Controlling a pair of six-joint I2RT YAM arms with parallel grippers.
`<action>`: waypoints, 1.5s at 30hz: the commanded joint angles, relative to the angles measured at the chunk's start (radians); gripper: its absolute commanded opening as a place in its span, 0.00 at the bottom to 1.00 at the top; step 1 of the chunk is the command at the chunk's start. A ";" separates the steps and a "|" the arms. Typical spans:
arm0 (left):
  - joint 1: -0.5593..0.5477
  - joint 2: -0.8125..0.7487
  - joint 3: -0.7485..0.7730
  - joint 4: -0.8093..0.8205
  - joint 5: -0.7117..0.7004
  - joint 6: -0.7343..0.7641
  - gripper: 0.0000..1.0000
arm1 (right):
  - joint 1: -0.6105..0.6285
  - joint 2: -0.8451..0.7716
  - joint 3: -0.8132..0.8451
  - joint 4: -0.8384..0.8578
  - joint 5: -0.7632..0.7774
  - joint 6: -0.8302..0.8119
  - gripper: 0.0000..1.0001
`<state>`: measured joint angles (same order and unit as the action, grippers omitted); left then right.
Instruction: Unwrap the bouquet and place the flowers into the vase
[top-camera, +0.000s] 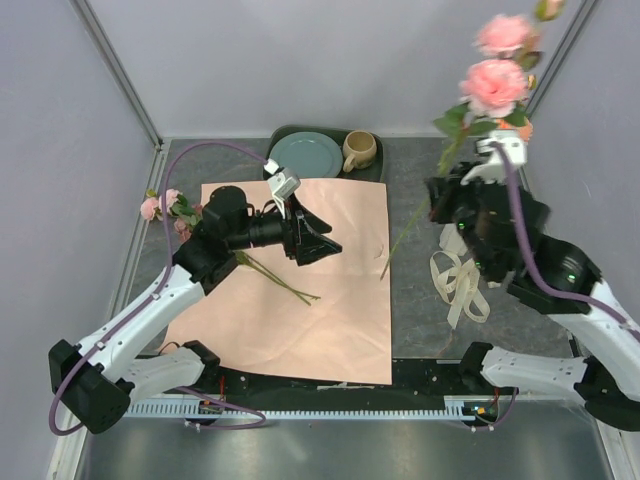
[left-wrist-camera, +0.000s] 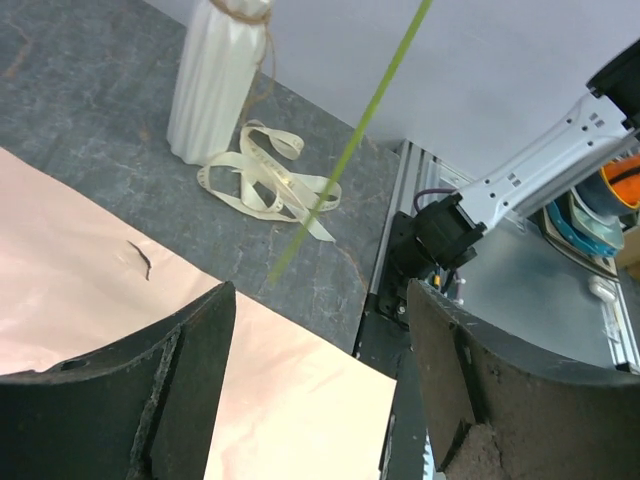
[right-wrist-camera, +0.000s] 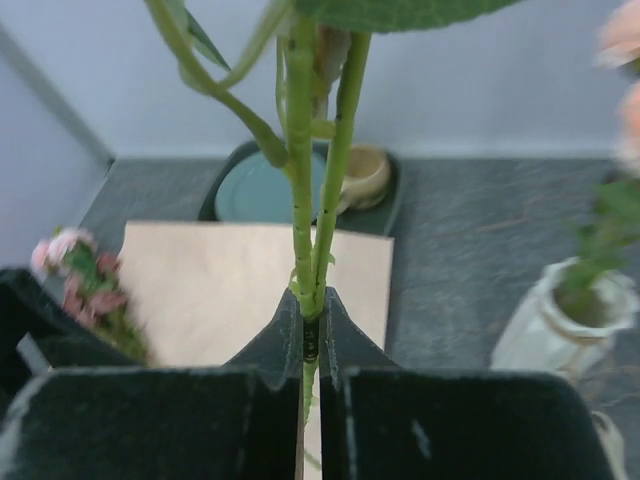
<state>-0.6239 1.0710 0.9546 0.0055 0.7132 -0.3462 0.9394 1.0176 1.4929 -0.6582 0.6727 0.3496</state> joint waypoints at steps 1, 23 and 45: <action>0.001 -0.022 0.027 0.001 -0.069 0.047 0.75 | -0.001 -0.056 0.115 0.023 0.330 -0.217 0.00; 0.001 0.021 0.026 0.001 -0.054 0.033 0.72 | -0.022 0.171 0.316 0.733 0.573 -1.044 0.00; 0.001 0.041 0.044 -0.045 -0.041 0.032 0.83 | -0.344 0.237 0.192 0.628 0.390 -0.753 0.00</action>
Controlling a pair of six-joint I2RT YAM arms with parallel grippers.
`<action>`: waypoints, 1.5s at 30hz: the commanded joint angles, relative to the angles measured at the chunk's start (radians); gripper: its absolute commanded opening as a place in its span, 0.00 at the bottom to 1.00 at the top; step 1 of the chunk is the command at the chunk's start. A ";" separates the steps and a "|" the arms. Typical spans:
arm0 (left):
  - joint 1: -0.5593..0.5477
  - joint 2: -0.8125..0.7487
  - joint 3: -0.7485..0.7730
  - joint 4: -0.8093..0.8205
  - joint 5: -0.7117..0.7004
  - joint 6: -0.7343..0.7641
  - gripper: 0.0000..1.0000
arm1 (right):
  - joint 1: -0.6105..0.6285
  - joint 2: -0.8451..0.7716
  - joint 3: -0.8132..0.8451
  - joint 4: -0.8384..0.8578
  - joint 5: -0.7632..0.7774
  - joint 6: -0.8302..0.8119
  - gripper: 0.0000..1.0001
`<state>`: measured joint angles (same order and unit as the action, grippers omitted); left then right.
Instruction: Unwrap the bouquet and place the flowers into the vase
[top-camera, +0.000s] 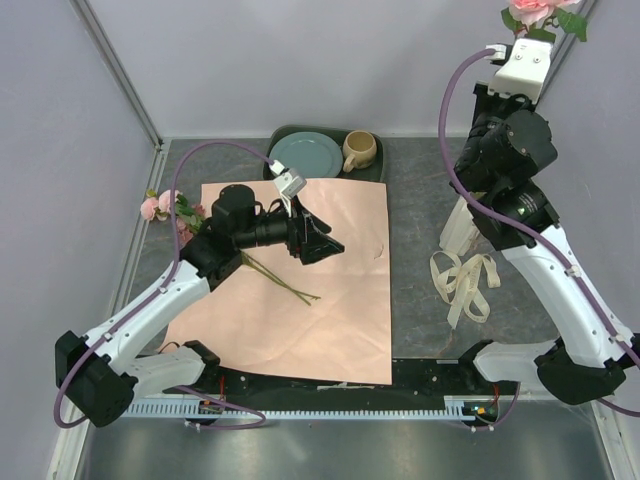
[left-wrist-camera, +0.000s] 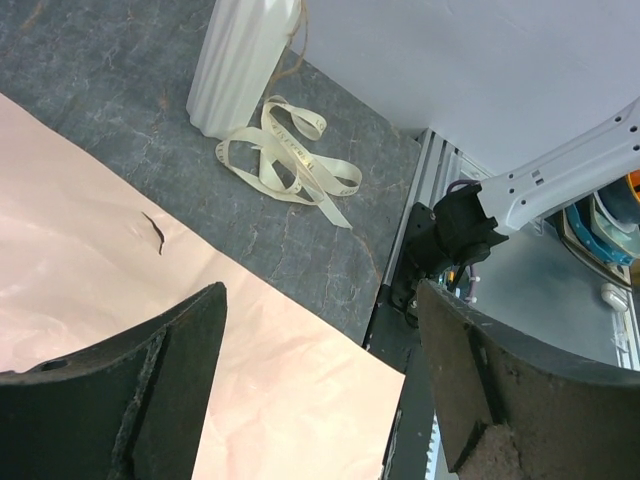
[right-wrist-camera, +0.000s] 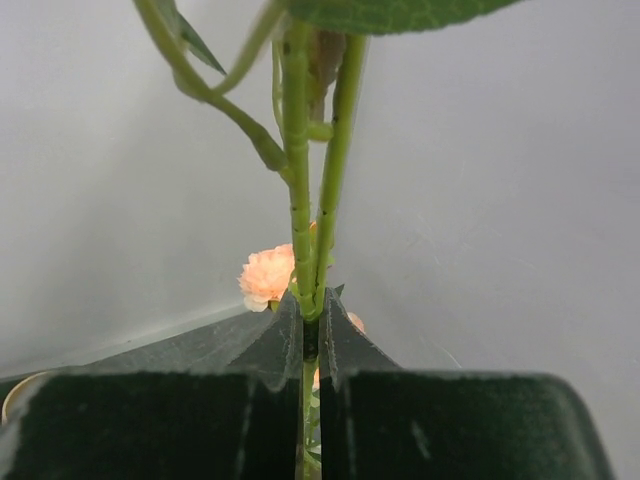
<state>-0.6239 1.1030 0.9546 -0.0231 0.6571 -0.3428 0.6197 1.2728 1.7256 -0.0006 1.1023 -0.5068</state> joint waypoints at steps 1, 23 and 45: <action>0.001 0.011 0.045 -0.018 0.016 0.028 0.84 | -0.031 -0.030 -0.052 -0.036 -0.053 0.119 0.00; 0.001 0.012 0.049 -0.026 0.016 0.028 0.86 | -0.225 -0.165 -0.469 -0.082 -0.156 0.444 0.00; 0.001 0.009 0.052 -0.026 0.026 0.030 0.86 | -0.305 -0.171 -0.753 -0.038 -0.279 0.582 0.05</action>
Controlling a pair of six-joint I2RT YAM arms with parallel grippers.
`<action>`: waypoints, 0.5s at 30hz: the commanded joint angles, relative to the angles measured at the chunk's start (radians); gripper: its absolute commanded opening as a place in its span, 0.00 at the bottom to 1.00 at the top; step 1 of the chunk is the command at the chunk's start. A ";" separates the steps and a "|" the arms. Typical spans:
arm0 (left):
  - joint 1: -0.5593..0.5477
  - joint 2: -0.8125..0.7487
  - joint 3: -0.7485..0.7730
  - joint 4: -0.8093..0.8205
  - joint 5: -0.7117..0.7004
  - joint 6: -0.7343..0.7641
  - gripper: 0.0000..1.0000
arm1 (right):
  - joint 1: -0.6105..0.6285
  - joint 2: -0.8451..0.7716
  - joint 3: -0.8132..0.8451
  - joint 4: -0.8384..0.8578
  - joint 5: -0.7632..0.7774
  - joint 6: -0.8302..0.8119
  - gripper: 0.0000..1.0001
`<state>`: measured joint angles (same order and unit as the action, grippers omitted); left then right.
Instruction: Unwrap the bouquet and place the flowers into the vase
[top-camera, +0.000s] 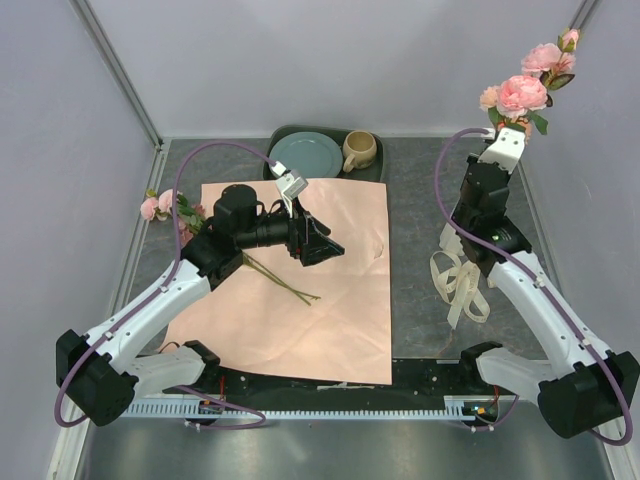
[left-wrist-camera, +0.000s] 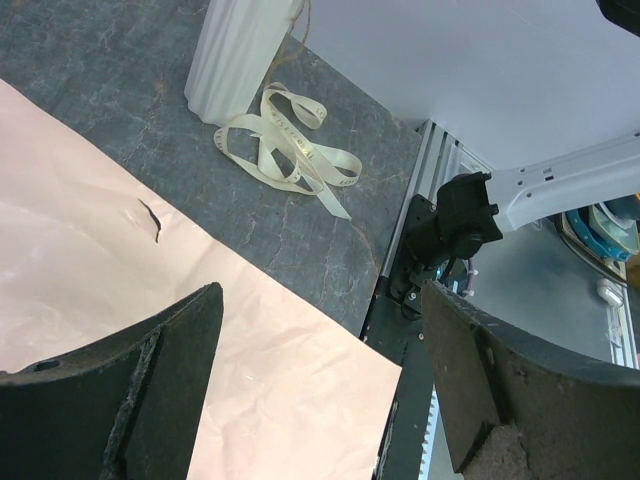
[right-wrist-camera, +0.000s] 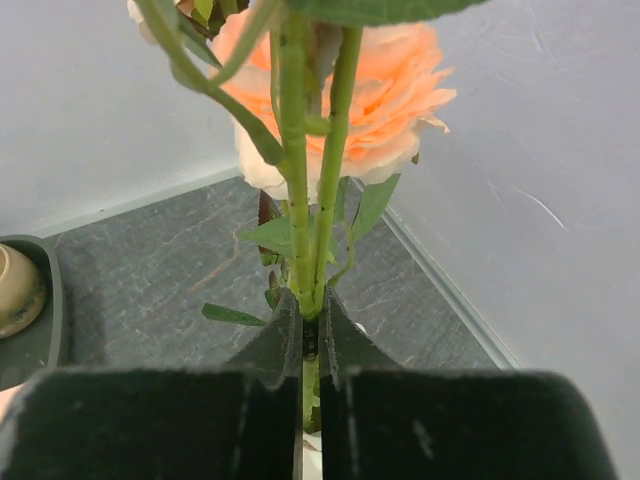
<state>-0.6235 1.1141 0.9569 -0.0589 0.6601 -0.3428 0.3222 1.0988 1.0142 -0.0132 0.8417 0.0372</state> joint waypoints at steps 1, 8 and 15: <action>0.001 -0.002 0.049 0.011 0.022 0.031 0.86 | -0.008 0.000 -0.045 -0.027 -0.019 0.041 0.06; 0.001 -0.004 0.049 0.010 0.022 0.028 0.86 | -0.008 -0.023 -0.005 -0.114 -0.035 0.059 0.44; 0.002 -0.005 0.048 0.007 0.009 0.031 0.87 | -0.008 -0.031 0.087 -0.267 -0.090 0.093 0.79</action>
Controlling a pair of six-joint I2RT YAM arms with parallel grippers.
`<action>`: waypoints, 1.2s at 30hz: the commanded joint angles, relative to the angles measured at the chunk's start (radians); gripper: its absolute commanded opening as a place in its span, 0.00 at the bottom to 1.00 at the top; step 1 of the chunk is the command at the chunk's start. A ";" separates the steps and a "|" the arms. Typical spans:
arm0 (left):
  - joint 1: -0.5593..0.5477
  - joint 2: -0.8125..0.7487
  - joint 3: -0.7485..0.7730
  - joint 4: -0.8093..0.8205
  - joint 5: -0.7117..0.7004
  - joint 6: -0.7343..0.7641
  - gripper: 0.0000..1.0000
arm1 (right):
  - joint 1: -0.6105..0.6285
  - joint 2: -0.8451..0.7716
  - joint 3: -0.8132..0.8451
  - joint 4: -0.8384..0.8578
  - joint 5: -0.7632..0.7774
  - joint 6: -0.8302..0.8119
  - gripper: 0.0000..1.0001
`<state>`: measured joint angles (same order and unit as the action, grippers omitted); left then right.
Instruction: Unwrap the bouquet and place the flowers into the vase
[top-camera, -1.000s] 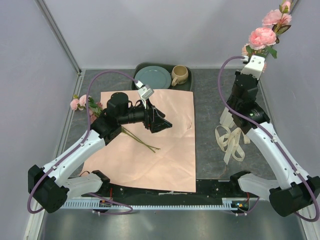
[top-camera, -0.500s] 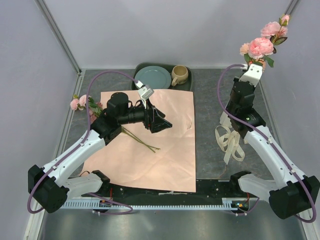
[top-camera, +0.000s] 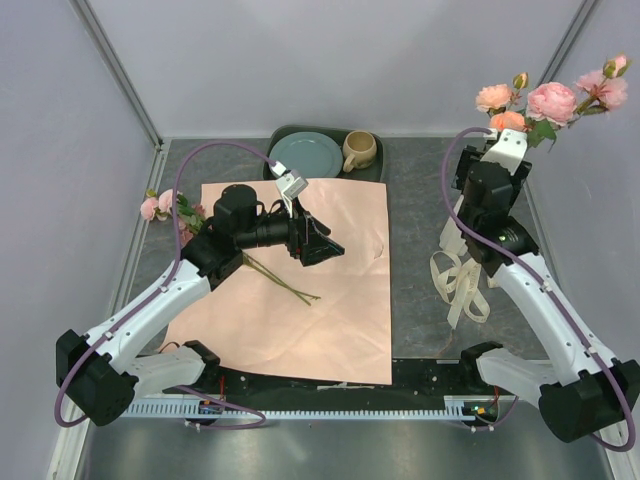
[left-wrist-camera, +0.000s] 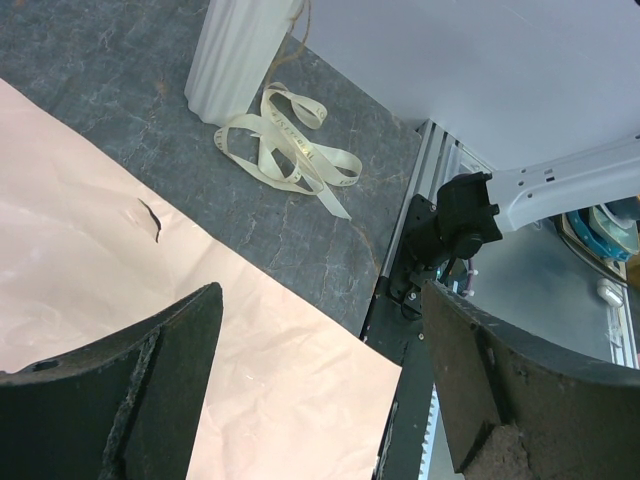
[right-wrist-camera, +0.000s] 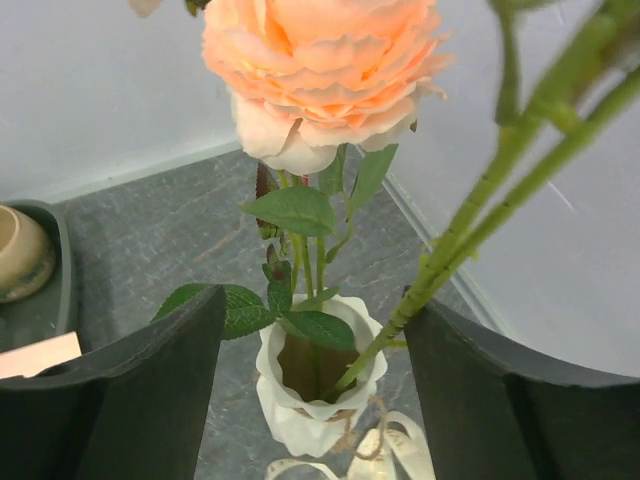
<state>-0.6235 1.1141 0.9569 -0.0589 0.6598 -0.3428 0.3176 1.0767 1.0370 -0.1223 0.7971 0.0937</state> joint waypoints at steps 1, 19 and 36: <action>0.002 -0.005 0.048 0.007 0.009 0.031 0.87 | -0.003 -0.005 0.081 -0.183 -0.050 0.047 0.84; 0.008 -0.011 0.069 -0.108 -0.275 0.039 0.87 | -0.003 -0.014 0.201 -0.694 0.053 0.353 0.98; 0.378 -0.022 -0.012 -0.191 -0.704 -0.255 0.81 | 0.032 -0.346 -0.014 -0.539 -0.743 0.227 0.98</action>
<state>-0.3389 1.1114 0.9825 -0.2359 0.1284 -0.4580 0.3279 0.7830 1.0592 -0.7864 0.3767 0.3508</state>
